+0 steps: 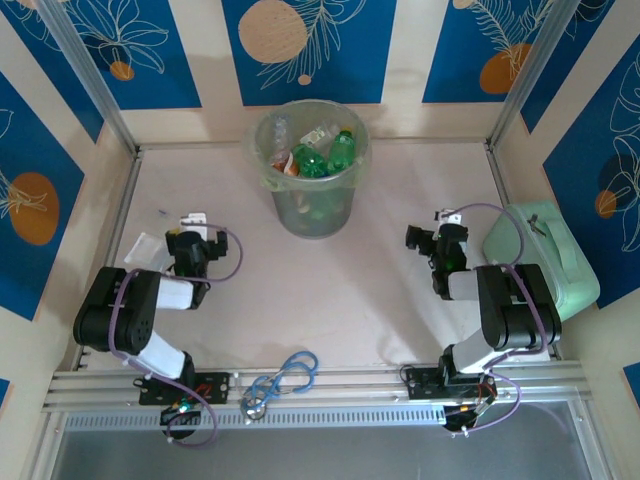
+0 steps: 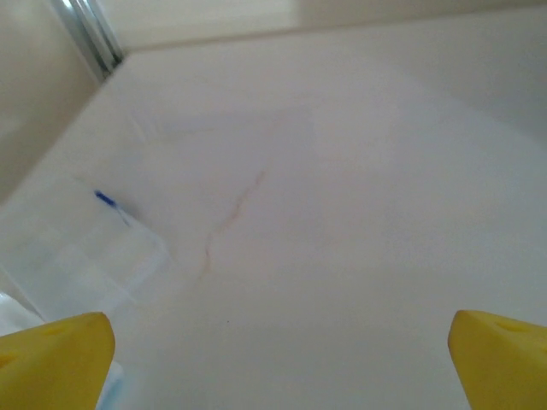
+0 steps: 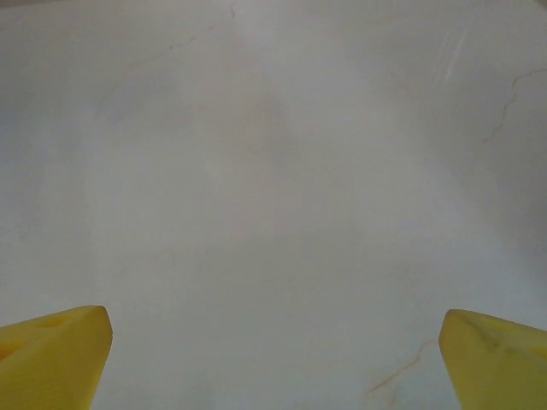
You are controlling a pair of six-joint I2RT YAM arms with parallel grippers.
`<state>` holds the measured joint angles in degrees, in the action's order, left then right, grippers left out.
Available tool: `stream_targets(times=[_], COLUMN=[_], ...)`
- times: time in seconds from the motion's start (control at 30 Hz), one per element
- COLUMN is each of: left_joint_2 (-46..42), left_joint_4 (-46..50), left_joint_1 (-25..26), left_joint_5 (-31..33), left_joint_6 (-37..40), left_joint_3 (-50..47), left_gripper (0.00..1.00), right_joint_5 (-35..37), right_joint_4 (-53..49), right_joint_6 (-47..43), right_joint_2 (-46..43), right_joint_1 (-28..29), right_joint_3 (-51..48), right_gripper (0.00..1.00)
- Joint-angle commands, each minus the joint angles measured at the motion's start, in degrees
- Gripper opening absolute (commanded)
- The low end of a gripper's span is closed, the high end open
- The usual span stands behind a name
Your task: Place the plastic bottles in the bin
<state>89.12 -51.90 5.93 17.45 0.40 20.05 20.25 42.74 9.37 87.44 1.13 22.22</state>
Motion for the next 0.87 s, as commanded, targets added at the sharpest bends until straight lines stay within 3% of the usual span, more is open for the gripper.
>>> stream_targets(times=[0.0, 0.57, 0.7, 0.83], left_joint_2=[1.0, 0.6, 0.6, 0.5], left_joint_4=[-6.8, -5.1, -2.1, -2.2], left_joint_1=[-1.7, -1.3, -1.3, -1.4], left_joint_5=[-5.2, -5.6, -13.1, -13.8], left_joint_6=[-0.4, 0.2, 2.8, 3.0], left_joint_3=[-0.6, -0.1, 1.4, 1.3], left_gripper=[1.00, 1.00, 1.00, 1.00], right_joint_5=[-5.6, -3.8, -6.8, -5.9], right_joint_4=[5.5, 5.7, 4.2, 5.8], right_joint_6=[-0.4, -1.3, -0.7, -1.3], right_joint_2=[-0.5, -0.3, -0.3, -0.4], right_joint_1=[-0.3, 0.9, -0.4, 0.3], right_joint_3=[0.3, 0.5, 1.2, 0.3], right_gripper=[0.99, 0.99, 0.99, 0.99])
